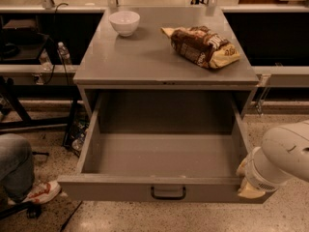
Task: Open top drawer
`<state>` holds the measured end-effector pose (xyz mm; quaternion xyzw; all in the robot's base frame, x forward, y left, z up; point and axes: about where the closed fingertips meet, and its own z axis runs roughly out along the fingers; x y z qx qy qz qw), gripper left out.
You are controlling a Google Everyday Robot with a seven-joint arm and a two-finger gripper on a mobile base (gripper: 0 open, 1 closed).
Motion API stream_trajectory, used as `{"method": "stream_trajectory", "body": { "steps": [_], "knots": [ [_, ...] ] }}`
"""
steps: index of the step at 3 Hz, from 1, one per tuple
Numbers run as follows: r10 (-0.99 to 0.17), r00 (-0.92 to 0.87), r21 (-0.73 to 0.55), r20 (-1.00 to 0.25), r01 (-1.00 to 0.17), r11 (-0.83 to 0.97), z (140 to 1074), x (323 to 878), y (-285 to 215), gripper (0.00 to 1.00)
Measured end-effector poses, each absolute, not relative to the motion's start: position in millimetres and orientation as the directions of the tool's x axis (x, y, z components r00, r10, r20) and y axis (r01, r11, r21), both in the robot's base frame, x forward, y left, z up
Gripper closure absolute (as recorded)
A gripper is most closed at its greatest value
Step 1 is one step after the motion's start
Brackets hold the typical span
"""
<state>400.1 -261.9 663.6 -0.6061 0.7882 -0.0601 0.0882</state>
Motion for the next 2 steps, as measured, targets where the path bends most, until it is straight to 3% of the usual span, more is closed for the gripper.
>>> {"method": "stream_trajectory", "body": {
  "steps": [2],
  "knots": [
    [-0.966, -0.249, -0.203, -0.065, -0.945, 0.258, 663.9, 399.6, -262.0, 0.52]
  ]
}}
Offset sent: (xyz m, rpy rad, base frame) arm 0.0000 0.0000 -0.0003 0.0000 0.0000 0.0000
